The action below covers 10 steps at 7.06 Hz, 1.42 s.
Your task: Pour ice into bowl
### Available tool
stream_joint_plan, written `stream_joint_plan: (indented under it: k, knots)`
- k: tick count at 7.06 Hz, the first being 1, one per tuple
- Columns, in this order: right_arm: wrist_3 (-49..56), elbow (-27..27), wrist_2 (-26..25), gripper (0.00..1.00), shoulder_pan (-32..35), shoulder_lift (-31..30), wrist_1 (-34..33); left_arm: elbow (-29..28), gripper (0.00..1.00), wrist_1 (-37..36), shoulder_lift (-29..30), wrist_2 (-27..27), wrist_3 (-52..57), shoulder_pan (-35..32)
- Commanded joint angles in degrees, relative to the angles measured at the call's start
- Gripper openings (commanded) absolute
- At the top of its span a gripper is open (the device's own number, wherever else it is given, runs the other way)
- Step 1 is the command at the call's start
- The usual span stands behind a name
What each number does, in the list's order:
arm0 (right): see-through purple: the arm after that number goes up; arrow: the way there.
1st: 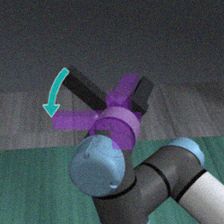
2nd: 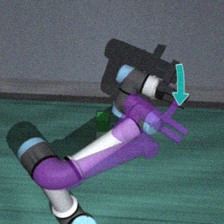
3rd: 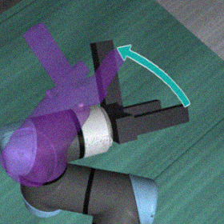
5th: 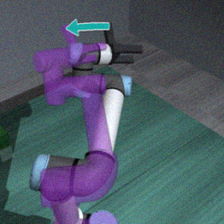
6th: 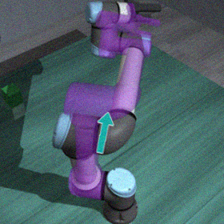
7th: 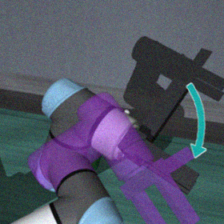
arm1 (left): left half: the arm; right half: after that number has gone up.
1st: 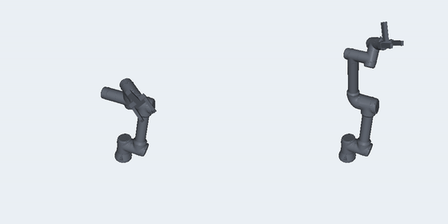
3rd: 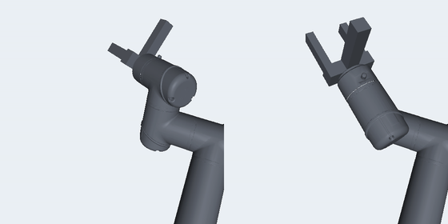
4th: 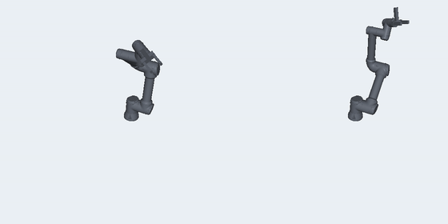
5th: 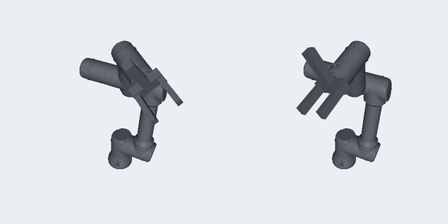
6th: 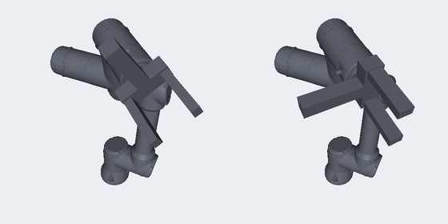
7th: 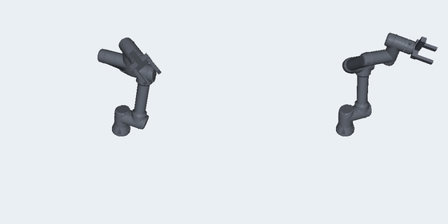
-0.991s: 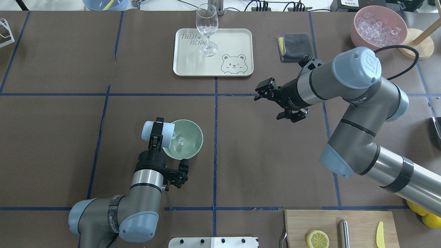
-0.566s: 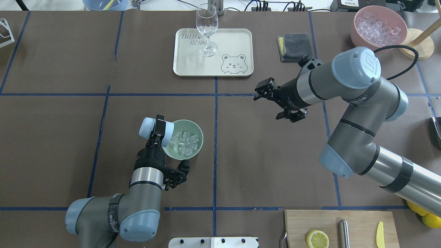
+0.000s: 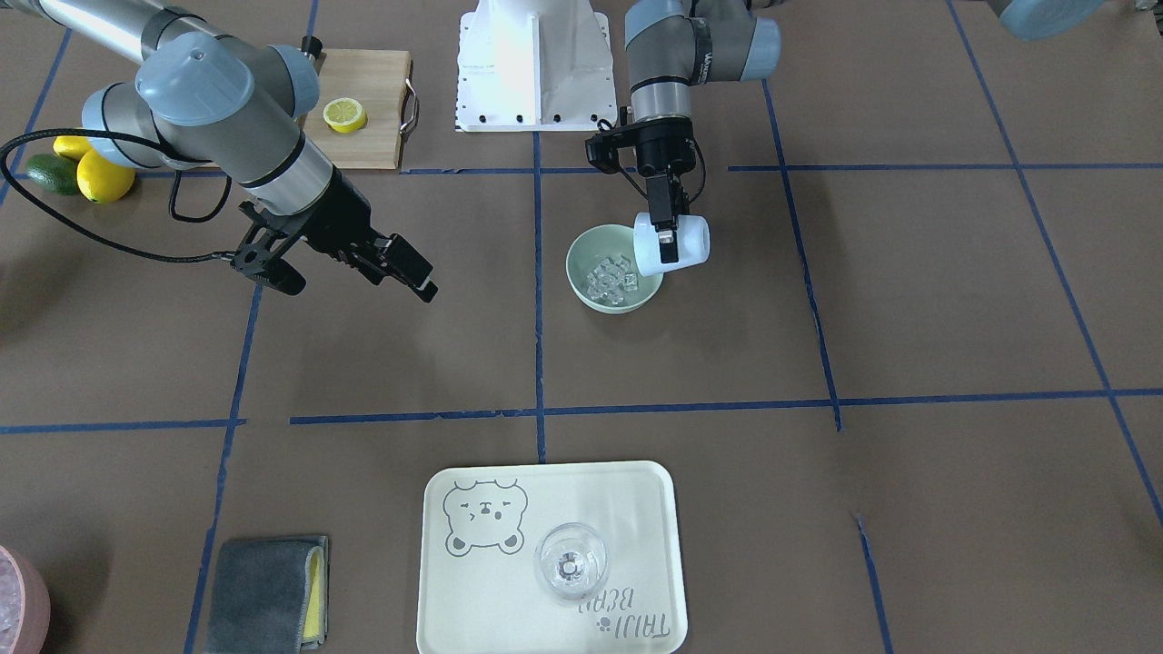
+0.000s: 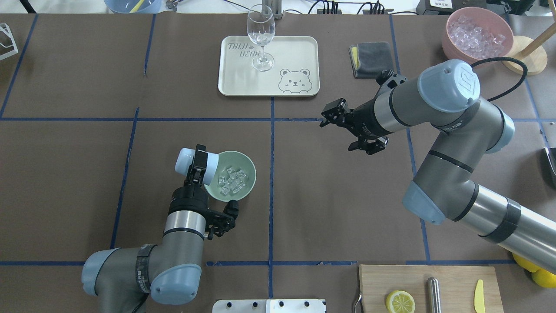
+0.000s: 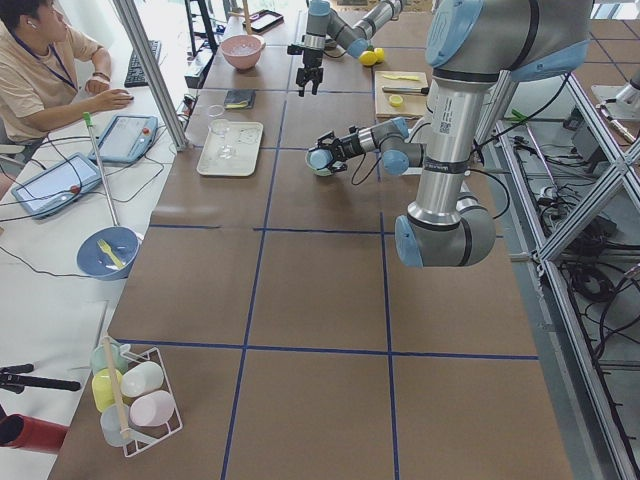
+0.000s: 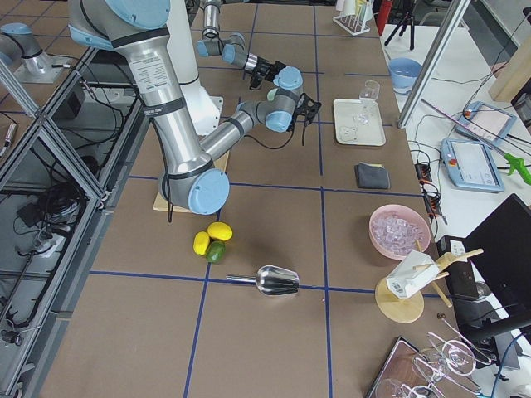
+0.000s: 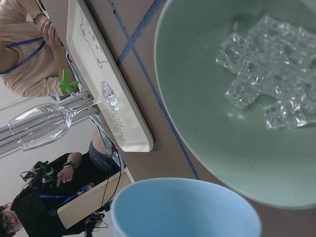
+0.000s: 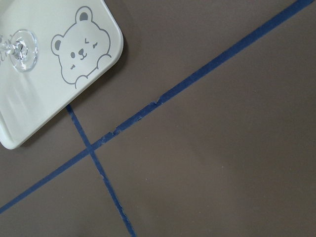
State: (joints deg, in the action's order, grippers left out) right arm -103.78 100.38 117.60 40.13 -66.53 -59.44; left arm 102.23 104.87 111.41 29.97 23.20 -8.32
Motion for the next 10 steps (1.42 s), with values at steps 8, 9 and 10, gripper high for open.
stream_joint_plan:
  k: [8, 9, 10]
  knots:
    - [0.15, -0.09, -1.93, 1.00, -0.32, -0.01, 0.03, 10.18, 0.00, 4.79, -21.75, 5.80, -100.64, -0.73]
    - [0.15, -0.01, -2.46, 1.00, -0.58, 0.08, 0.03, 10.27, 0.00, 4.99, -22.81, 6.15, -107.94, -0.73]
    - [0.07, -0.01, -2.90, 1.00, -0.75, 0.34, 0.03, 5.83, 0.00, 5.16, -25.69, 6.59, -110.36, -0.73]
